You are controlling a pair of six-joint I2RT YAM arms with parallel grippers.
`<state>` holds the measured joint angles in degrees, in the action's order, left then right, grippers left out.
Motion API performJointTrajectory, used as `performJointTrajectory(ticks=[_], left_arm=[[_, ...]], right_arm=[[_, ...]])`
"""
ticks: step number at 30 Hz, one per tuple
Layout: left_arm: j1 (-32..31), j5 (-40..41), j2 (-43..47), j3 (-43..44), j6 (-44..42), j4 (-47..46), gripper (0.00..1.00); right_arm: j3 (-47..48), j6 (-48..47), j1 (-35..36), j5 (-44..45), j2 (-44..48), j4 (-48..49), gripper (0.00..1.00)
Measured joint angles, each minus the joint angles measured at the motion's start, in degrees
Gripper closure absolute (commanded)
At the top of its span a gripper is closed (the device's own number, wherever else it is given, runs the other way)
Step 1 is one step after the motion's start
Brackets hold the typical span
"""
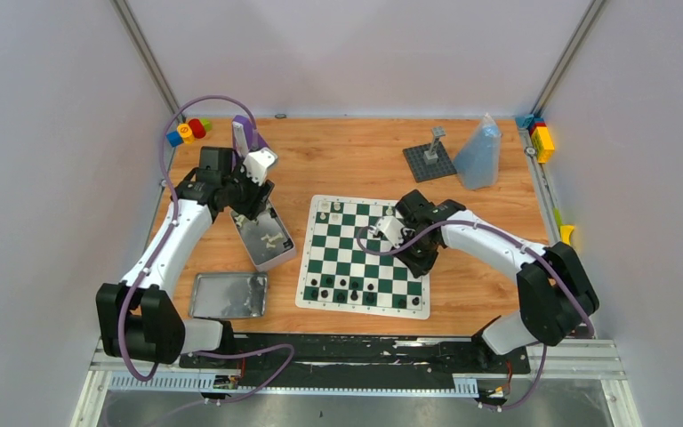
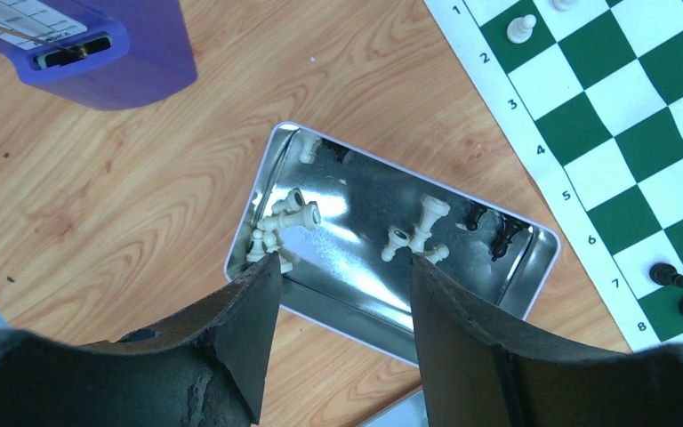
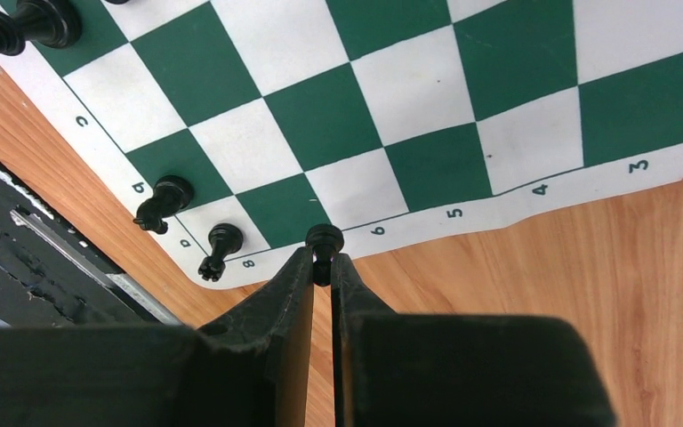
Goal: Set up the chess pieces on the board
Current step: Place the chess piece on the chessboard.
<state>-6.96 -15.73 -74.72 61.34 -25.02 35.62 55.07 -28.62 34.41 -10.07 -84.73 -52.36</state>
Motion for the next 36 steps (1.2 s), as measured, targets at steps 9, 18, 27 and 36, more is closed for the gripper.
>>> performJointTrajectory(ticks=[9,18,27,36], left_arm=[[0.00,0.70,0.44,0.02,0.94,0.37,0.37],[0.00,0.85,0.44,0.02,1.22,0.44,0.36],[0.00,0.85,0.44,0.02,1.33,0.44,0.35],[0.00,0.85,0.44,0.02,1.33,0.44,0.35]], right_arm=[[-1.25,0.02,2.84,0.83,-2.32,-0.11,0.99],[-1.97,0.42,4.35,1.05,-2.73,-0.07,0.97],[-3.26,1.09,5.44,1.14,-3.48,0.59,0.93],[-3.41,1.90,5.70,1.62,-3.48,0.94,0.67]])
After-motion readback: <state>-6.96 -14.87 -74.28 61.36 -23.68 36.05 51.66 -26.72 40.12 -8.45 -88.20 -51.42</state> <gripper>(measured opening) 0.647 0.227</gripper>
